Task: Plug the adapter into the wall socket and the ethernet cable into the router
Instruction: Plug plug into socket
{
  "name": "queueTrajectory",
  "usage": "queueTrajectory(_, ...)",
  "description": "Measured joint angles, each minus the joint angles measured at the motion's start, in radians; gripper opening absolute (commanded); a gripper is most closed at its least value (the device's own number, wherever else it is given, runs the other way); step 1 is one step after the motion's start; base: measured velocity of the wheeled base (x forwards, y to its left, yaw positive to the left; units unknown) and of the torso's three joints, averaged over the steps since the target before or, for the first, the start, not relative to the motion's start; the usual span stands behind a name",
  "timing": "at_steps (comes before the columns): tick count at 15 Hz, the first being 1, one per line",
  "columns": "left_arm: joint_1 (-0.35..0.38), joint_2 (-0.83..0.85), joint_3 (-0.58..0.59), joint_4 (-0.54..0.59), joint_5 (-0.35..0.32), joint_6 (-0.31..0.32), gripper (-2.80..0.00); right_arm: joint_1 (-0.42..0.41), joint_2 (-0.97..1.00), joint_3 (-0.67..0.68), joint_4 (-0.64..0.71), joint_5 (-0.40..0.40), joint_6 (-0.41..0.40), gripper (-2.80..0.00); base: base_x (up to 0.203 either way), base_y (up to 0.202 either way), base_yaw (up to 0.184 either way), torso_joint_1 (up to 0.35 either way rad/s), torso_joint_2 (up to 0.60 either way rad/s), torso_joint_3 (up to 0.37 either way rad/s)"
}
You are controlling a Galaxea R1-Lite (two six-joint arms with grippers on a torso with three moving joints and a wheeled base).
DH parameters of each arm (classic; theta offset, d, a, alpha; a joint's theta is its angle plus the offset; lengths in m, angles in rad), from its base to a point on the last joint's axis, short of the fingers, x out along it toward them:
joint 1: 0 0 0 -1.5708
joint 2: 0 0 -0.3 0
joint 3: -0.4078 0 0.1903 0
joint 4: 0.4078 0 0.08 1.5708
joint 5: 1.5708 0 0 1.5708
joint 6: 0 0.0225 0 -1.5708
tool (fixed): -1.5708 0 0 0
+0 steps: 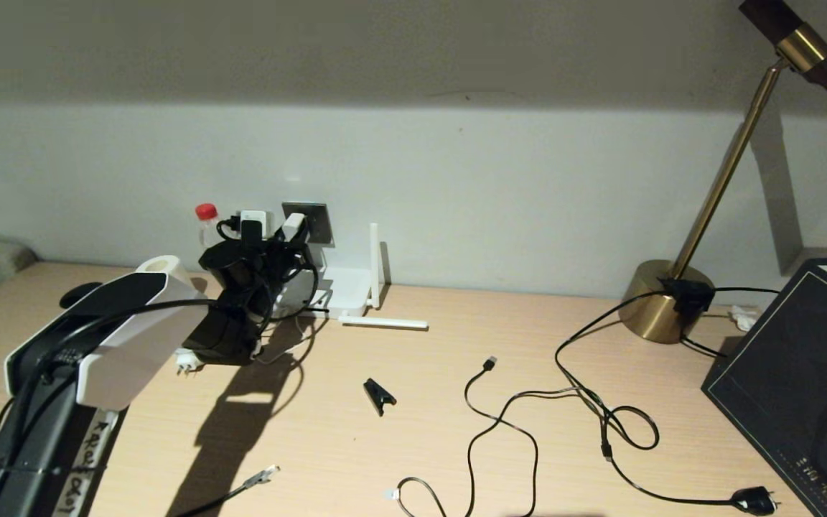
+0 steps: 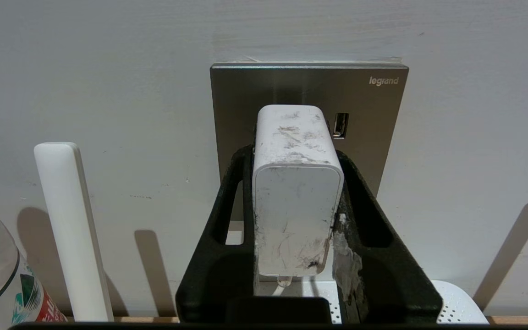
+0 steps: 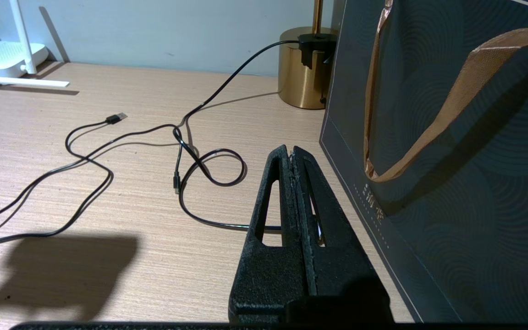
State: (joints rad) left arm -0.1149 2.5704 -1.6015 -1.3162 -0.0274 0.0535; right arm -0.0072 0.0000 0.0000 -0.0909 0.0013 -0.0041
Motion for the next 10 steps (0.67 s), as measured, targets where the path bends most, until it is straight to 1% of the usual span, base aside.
queueTrajectory(10,0.000,0.005,-0.003,0.004,-0.001,0.000,-2.80,0.000,0.000,0.000,0.000,0.000,0.000,-2.80,0.000,0.000,0.000,0.000,0.00,0.000)
